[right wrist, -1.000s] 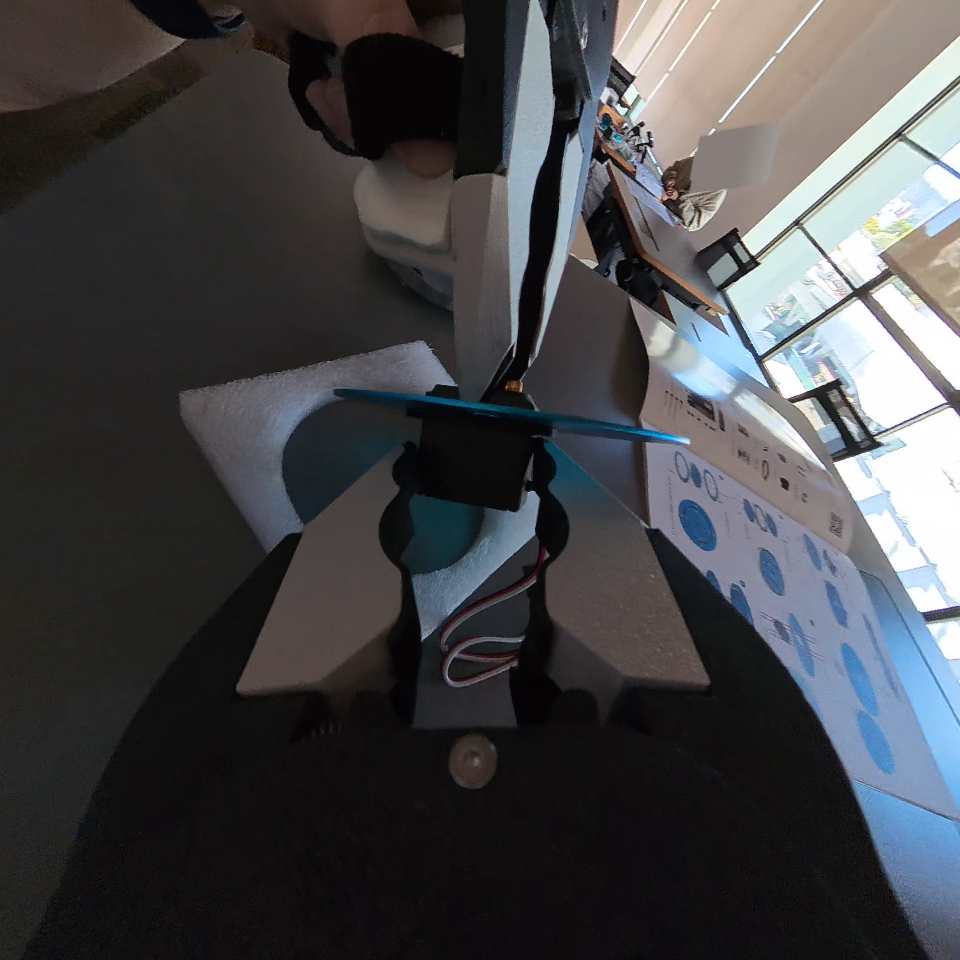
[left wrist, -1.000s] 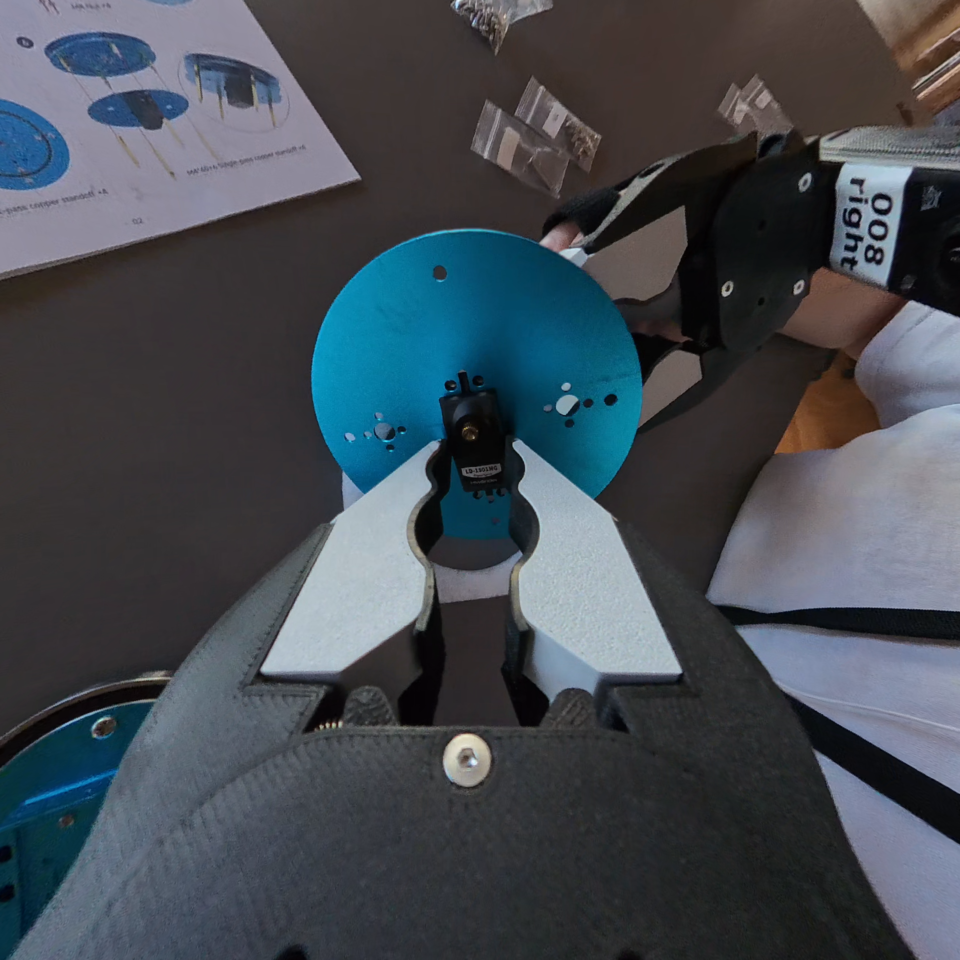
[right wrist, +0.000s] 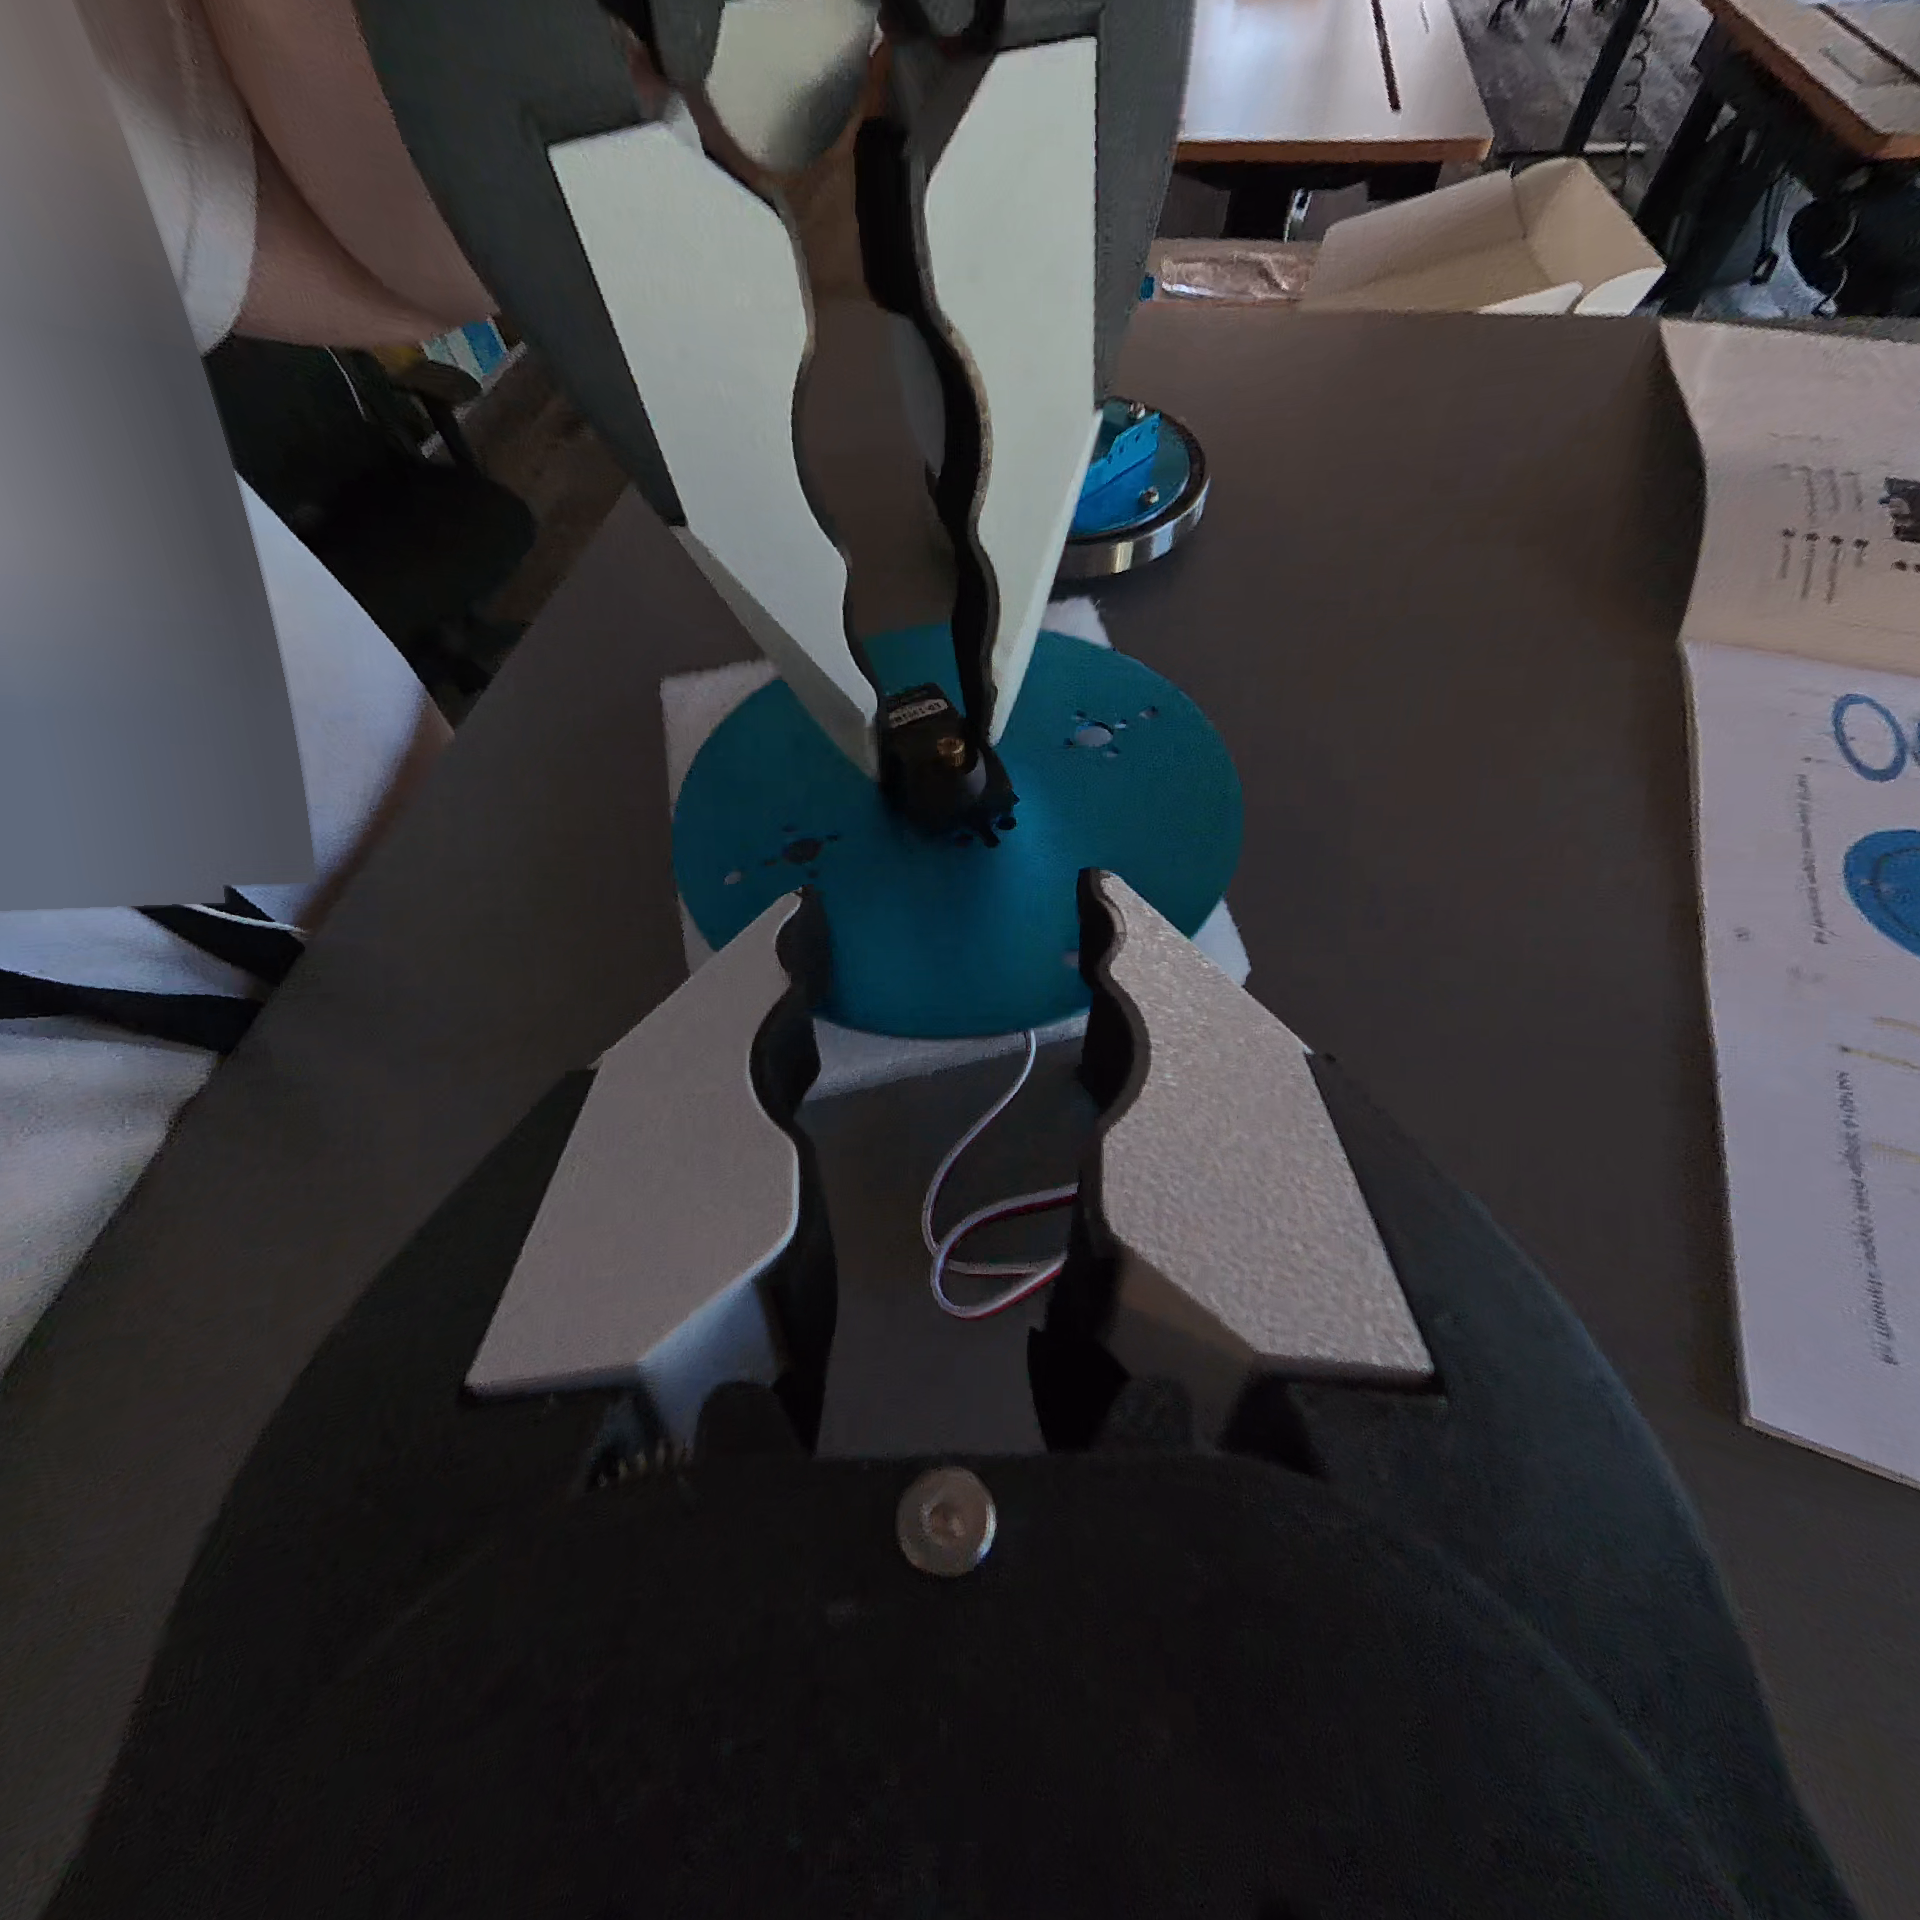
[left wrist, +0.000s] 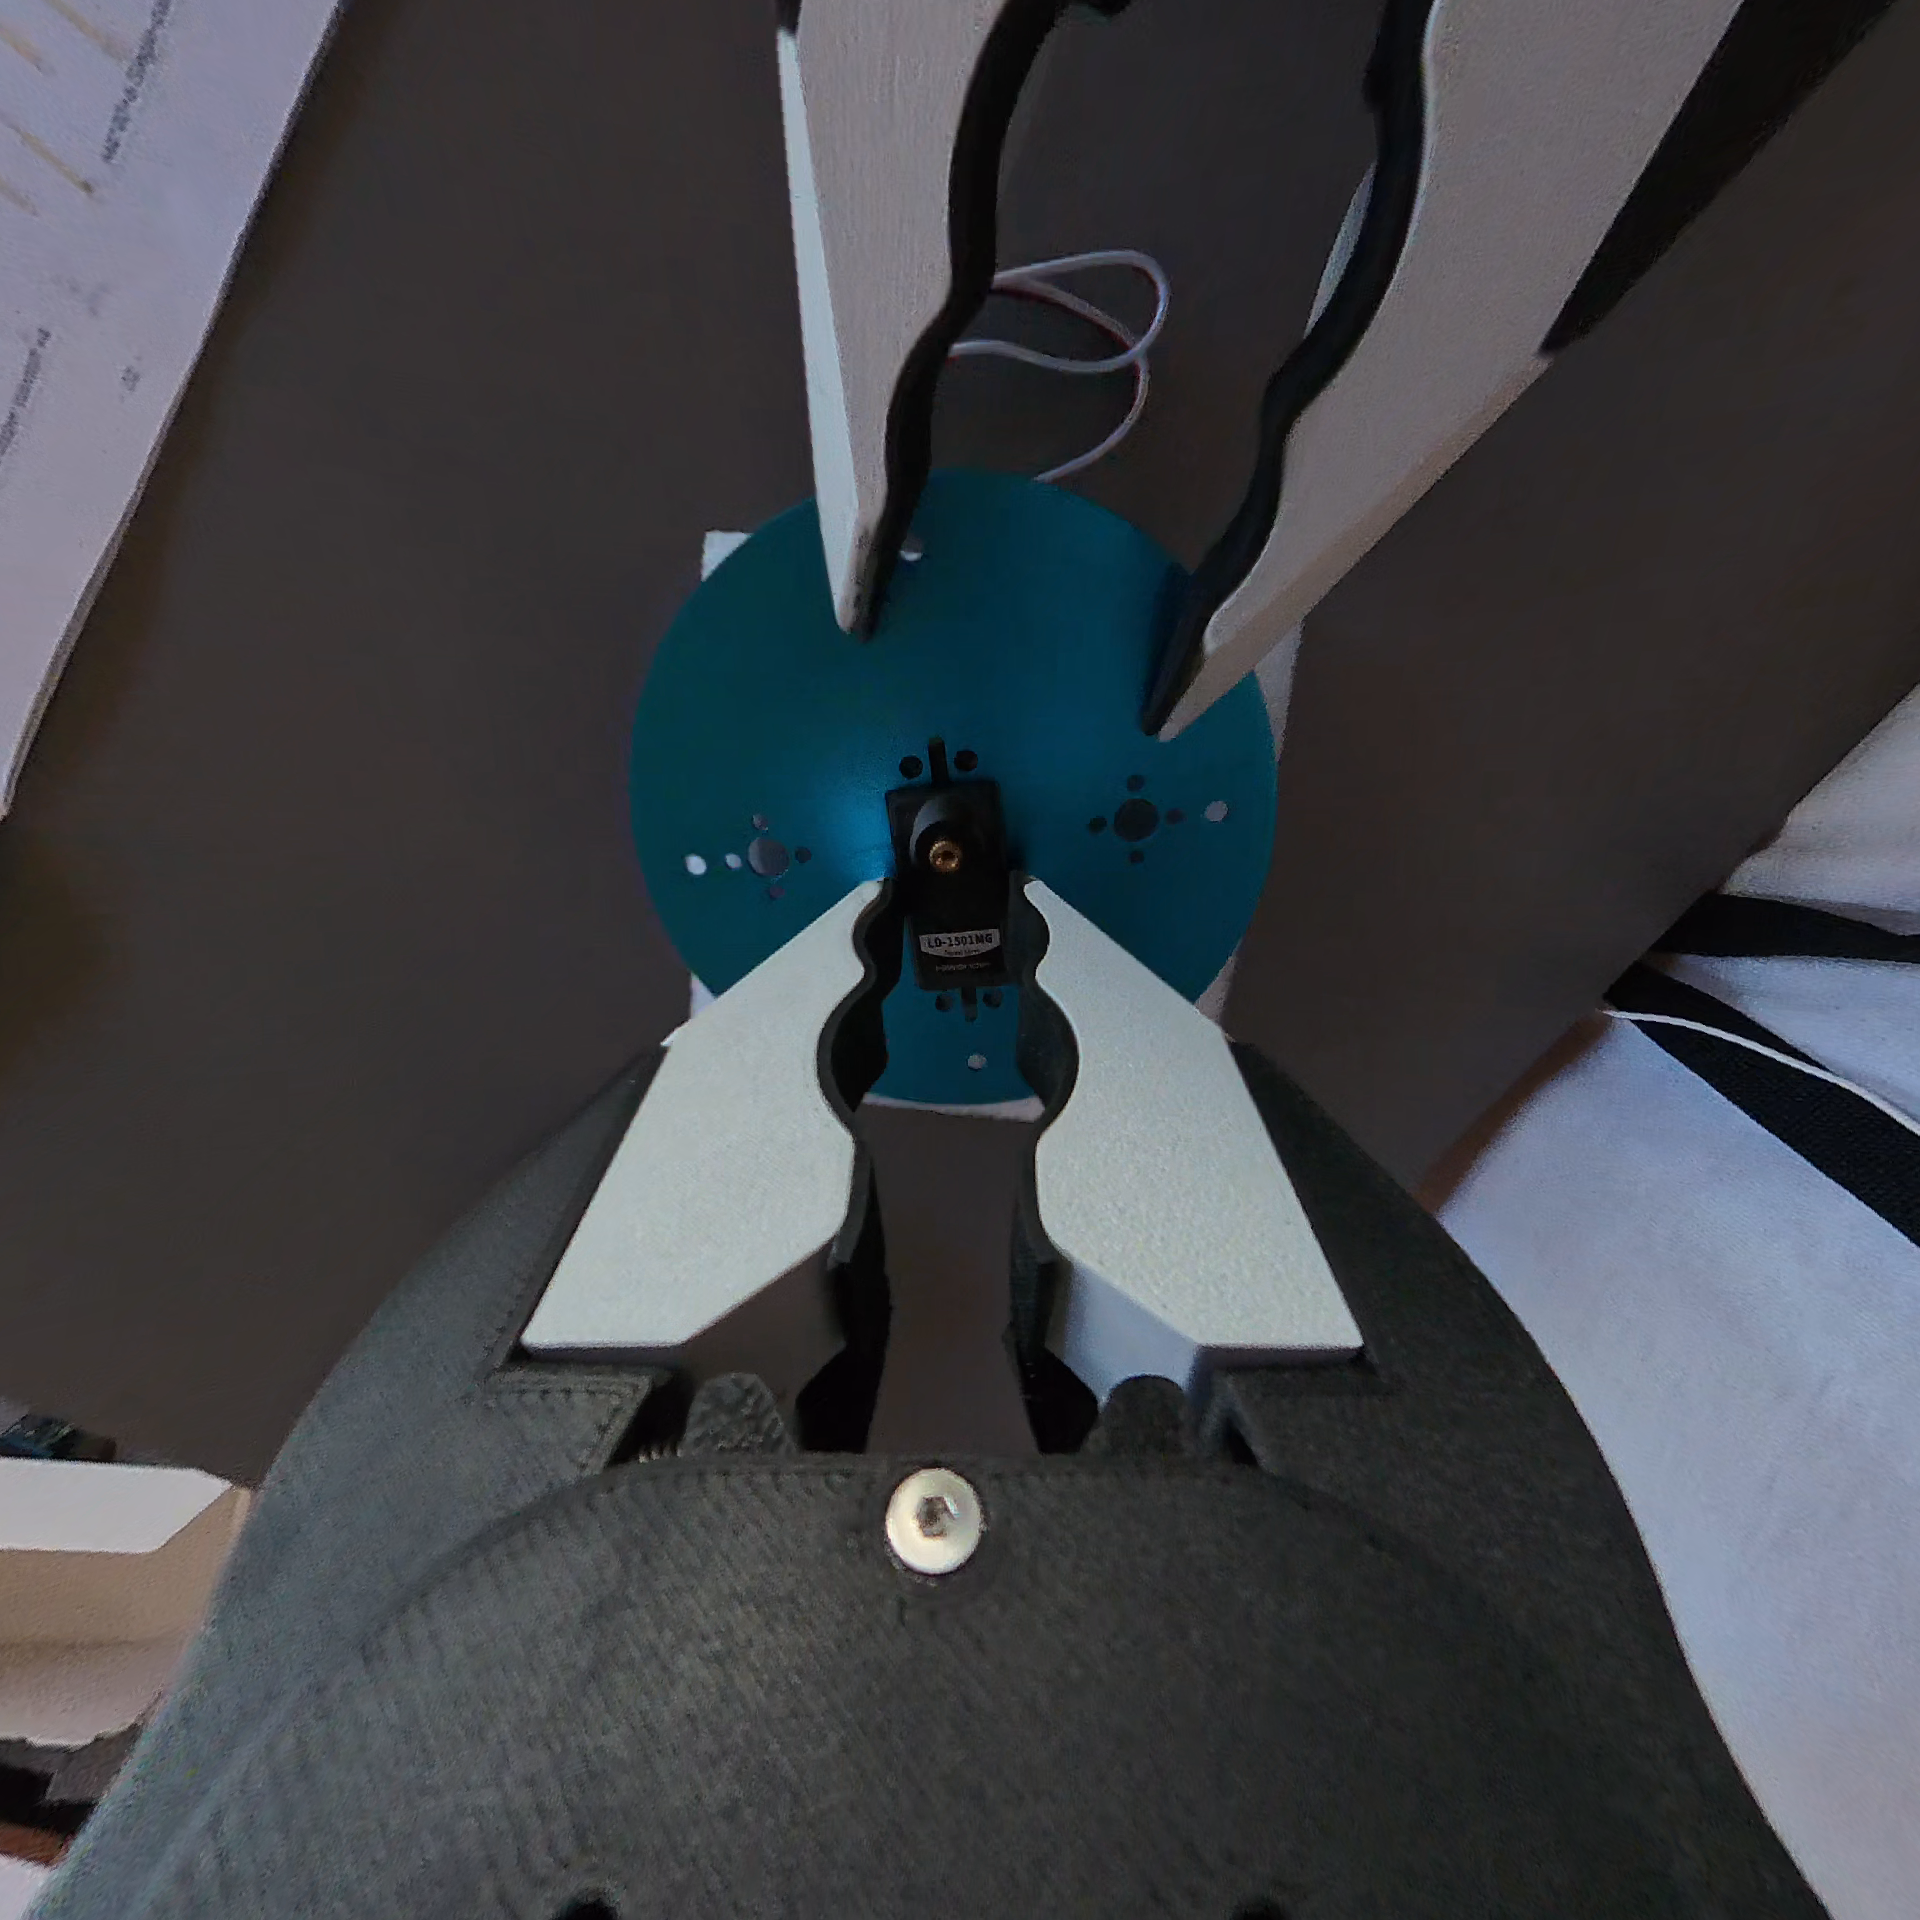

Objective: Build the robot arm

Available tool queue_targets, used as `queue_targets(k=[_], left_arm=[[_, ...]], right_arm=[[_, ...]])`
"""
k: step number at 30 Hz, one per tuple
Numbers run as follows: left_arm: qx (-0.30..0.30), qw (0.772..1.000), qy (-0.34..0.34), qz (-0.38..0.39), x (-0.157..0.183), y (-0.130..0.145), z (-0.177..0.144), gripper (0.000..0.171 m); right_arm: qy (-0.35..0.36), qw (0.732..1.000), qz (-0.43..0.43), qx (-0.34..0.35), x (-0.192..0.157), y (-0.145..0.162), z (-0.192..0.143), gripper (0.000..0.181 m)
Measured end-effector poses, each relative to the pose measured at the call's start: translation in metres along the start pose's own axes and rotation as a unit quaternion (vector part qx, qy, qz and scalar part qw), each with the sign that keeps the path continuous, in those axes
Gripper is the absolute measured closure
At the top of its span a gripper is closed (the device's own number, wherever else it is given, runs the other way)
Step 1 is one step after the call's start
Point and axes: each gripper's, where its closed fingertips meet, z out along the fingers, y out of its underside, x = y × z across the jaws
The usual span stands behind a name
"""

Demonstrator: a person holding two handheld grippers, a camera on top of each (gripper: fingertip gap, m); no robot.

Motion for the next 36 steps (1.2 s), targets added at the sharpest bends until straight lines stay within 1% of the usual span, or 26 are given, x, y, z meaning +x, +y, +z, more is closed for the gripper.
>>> queue_targets(k=[2,5,7,9,14,19,24,36], left_arm=[[0.009,1.0,0.009,-0.005,0.0,-0.002,0.001,0.152],[0.028,0.999,0.02,-0.014,-0.001,-0.004,0.002,0.152],[0.039,0.999,0.027,-0.022,-0.001,-0.005,0.002,0.152],[0.048,0.998,0.03,-0.024,-0.001,-0.006,0.002,0.152],[0.063,0.997,0.033,-0.026,-0.001,-0.006,0.002,0.152],[0.084,0.996,0.03,-0.018,-0.001,-0.009,0.003,0.152],[0.112,0.993,0.045,-0.015,-0.002,-0.011,0.003,0.152],[0.166,0.983,0.065,-0.045,-0.003,-0.017,0.002,0.152]], right_arm=[[0.01,1.0,-0.001,-0.006,0.002,0.002,0.002,0.133],[0.017,1.0,-0.003,0.021,0.003,-0.008,0.003,0.133],[0.008,1.0,0.008,0.013,0.001,-0.006,0.007,0.133],[0.023,1.0,0.015,-0.001,0.006,-0.003,0.009,0.135],[0.027,1.0,0.006,-0.002,0.004,-0.003,0.009,0.137],[0.024,0.999,0.029,-0.004,0.006,-0.002,0.01,0.137],[0.019,0.999,0.034,-0.002,0.005,-0.002,0.01,0.138],[0.022,0.998,0.053,-0.005,0.007,0.0,0.005,0.141]])
